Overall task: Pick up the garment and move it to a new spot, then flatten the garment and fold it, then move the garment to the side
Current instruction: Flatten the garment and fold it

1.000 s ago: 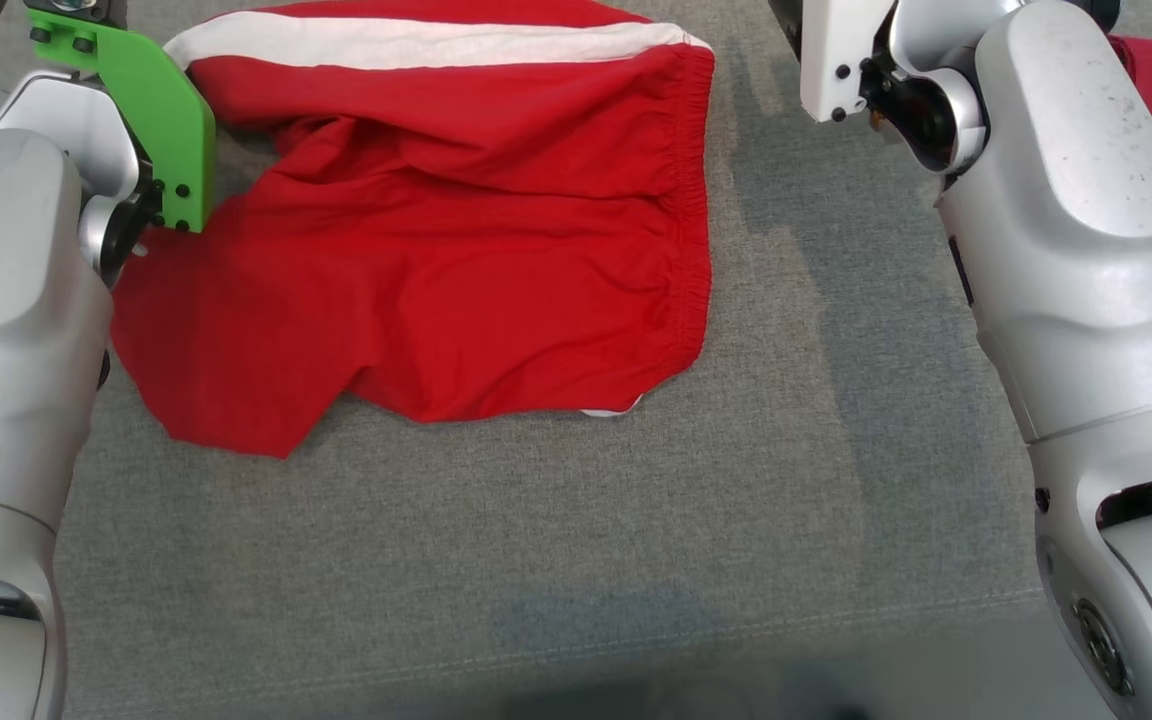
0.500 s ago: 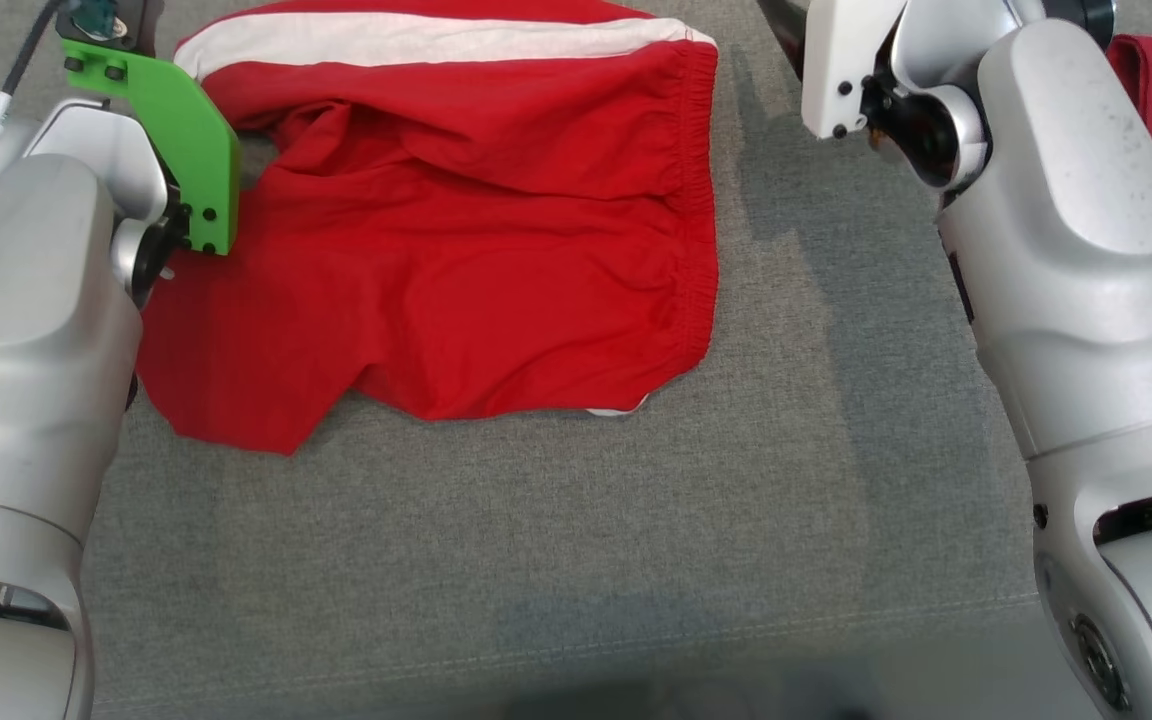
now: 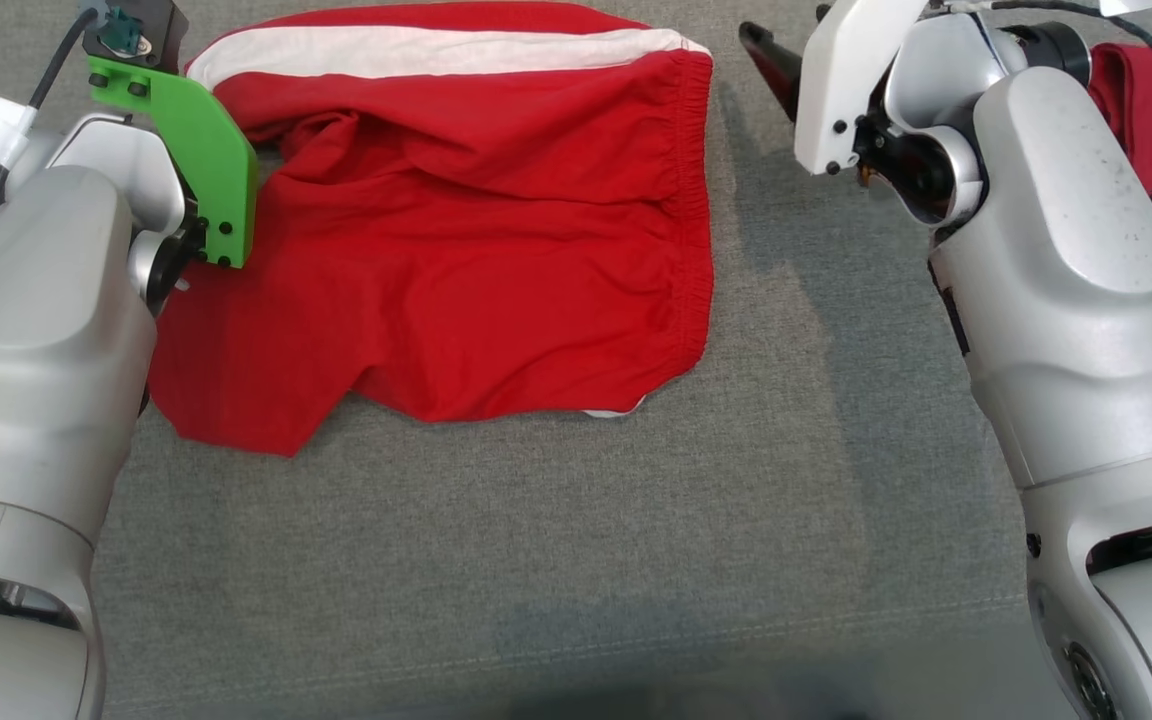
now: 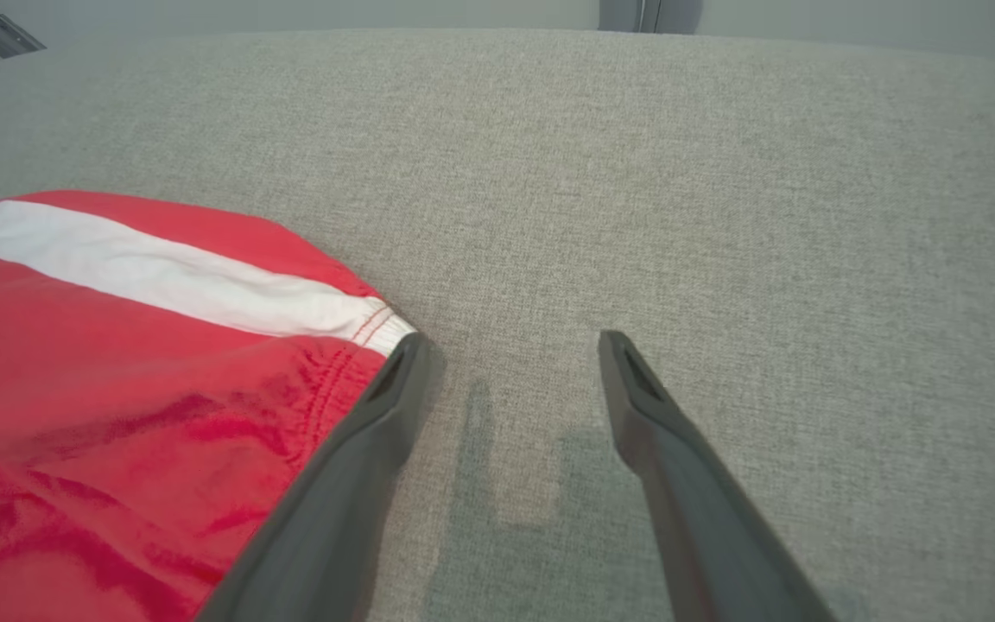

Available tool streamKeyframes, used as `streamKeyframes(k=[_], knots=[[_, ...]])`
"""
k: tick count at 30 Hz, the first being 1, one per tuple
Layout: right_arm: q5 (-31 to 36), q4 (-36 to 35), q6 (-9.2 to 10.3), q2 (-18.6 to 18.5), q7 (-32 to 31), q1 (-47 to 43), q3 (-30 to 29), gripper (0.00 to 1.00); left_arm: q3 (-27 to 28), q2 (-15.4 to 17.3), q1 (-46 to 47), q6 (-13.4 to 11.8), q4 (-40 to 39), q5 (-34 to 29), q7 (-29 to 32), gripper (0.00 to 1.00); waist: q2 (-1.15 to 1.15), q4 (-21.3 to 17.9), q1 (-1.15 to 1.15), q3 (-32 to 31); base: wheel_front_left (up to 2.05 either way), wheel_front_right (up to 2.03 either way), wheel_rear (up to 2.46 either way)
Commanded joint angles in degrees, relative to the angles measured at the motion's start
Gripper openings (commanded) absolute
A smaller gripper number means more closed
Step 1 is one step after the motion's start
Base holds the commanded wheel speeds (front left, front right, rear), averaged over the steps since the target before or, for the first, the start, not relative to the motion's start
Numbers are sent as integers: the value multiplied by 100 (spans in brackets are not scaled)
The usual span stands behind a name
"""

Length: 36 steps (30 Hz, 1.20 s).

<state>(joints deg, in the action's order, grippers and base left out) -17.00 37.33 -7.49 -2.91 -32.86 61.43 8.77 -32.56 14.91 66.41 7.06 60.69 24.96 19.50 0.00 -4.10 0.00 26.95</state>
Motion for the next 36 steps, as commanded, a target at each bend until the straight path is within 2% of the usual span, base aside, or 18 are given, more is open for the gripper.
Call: streamKeyframes(k=[1,18,20,23,27,30,32,34,36], knots=[[-77,5,1,-2,60,64,-23,100,-24,-29,57,13,15,22,-40,0,0,27,0,25,0,0,0],[-670,1177,1,-5,64,567,598,100,-237,-177,133,35,171,186,-98,0,0,257,0,152,0,0,0],[-751,1293,1,-1,101,594,658,98,-253,-185,157,36,190,195,-117,0,0,283,0,163,0,0,0],[-870,1443,1,-3,221,670,730,89,-284,-206,185,37,210,224,-151,0,0,328,0,193,0,0,0],[-939,1601,1,-3,363,786,784,91,-321,-235,193,36,237,229,-188,0,0,365,0,218,0,0,0],[-987,1757,1,-3,491,914,849,73,-351,-260,197,38,267,268,-209,0,0,391,0,237,0,0,0],[-1034,1861,1,-3,543,975,906,44,-369,-274,204,38,293,277,-236,0,0,403,0,246,0,0,0],[-1084,1960,1,-3,601,1028,972,36,-388,-288,215,39,309,304,-248,0,0,412,0,253,0,0,0],[-1114,2034,1,-1,670,1089,1053,10,-408,-299,230,40,331,315,-257,0,0,417,0,261,0,0,0]])
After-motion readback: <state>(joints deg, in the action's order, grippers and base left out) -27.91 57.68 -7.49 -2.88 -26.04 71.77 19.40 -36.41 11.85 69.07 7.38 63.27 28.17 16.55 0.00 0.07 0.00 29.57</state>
